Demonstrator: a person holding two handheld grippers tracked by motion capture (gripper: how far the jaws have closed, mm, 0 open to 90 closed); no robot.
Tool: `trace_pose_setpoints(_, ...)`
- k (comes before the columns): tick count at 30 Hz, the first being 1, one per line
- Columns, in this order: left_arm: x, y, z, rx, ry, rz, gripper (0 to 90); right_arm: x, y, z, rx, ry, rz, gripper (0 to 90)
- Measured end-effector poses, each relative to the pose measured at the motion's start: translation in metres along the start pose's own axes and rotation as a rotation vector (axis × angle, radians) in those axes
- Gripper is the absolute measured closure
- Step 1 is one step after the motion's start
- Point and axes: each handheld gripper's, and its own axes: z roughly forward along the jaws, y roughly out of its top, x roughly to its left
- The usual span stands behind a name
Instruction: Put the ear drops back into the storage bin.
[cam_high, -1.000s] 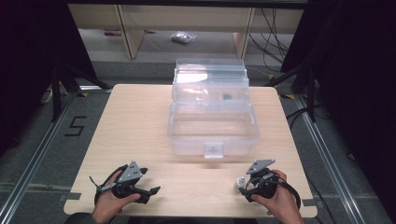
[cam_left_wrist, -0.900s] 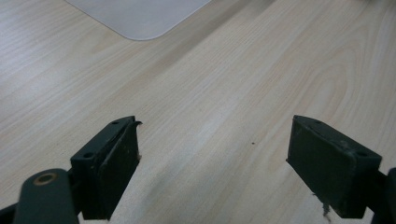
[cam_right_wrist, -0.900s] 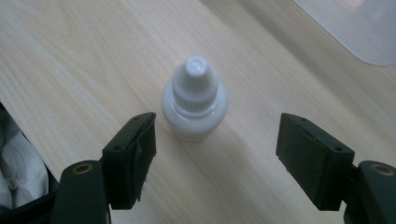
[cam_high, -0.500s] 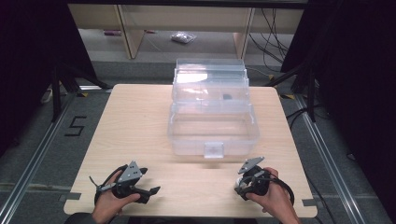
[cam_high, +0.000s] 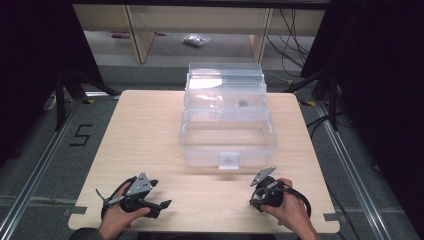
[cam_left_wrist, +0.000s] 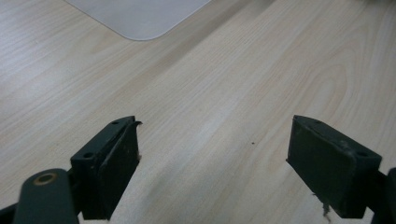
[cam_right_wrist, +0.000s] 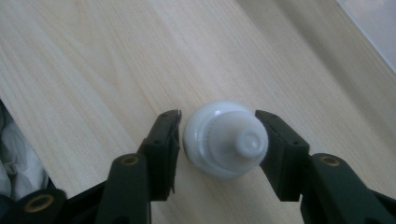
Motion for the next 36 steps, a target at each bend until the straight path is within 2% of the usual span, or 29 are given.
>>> trace_pose_setpoints(7, 0.000, 0.000, 0.000, 0.001, -0.001, 0.000, 16.0, 0.000, 0.002, 0.000, 0.021, -0.018, -0.023, 59.7)
trace_pose_setpoints(9, 0.000, 0.000, 0.000, 0.000, 0.000, 0.001, 16.0, 0.000, 0.003, 0.000, 0.019, -0.016, -0.057, 59.9)
trace_pose_setpoints(13, 0.000, 0.000, 0.000, 0.000, 0.000, 0.000, 16.0, 0.001, 0.003, -0.003, 0.017, -0.027, -0.050, 59.9)
trace_pose_setpoints(14, 0.000, 0.000, 0.000, 0.001, -0.001, 0.000, 16.0, 0.002, 0.003, -0.004, 0.015, -0.024, -0.033, 59.9)
trace_pose_setpoints(15, 0.000, 0.000, 0.000, 0.001, 0.000, 0.000, 16.0, -0.001, 0.004, -0.005, 0.016, -0.021, -0.067, 59.9)
trace_pose_setpoints(16, 0.000, 0.000, 0.000, 0.001, 0.000, 0.000, 16.0, 0.000, 0.005, -0.009, 0.002, -0.033, -0.036, 59.9)
trace_pose_setpoints(20, 0.000, 0.000, 0.000, 0.000, 0.000, 0.000, 16.0, -0.001, 0.007, -0.013, -0.006, -0.018, -0.019, 59.9)
trace_pose_setpoints(23, 0.000, 0.000, 0.000, 0.000, 0.000, -0.002, 16.0, -0.004, 0.009, -0.016, -0.012, -0.032, -0.038, 59.9)
trace_pose_setpoints(25, 0.000, 0.000, 0.000, 0.000, 0.000, -0.001, 16.0, -0.005, 0.011, -0.017, -0.018, -0.009, -0.035, 59.9)
trace_pose_setpoints(29, 0.000, 0.000, 0.000, -0.003, 0.002, -0.001, 16.0, -0.006, 0.013, -0.019, -0.022, -0.003, -0.022, 59.9)
trace_pose_setpoints(30, 0.000, 0.000, 0.000, -0.002, 0.001, -0.002, 16.0, -0.008, 0.015, -0.021, -0.019, -0.011, -0.044, 59.9)
trace_pose_setpoints(31, 0.000, 0.000, 0.000, -0.002, 0.001, -0.002, 16.0, -0.008, 0.015, -0.021, -0.019, -0.011, -0.044, 59.9)
trace_pose_setpoints(32, 0.001, 0.000, 0.000, 0.011, 0.006, 0.014, 16.0, -0.007, 0.016, -0.022, -0.004, 0.008, -0.012, 59.9)
trace_pose_setpoints(33, 0.002, 0.000, 0.000, 0.013, 0.006, 0.016, 16.0, -0.009, 0.017, -0.023, -0.022, -0.014, -0.040, 59.9)
trace_pose_setpoints(34, 0.000, 0.000, 0.000, -0.003, 0.001, -0.002, 16.0, -0.009, 0.018, -0.025, -0.028, -0.005, -0.038, 59.9)
trace_pose_setpoints(36, 0.001, 0.000, 0.000, 0.004, 0.002, 0.006, 16.0, -0.009, 0.020, -0.028, -0.028, 0.003, -0.037, 59.9)
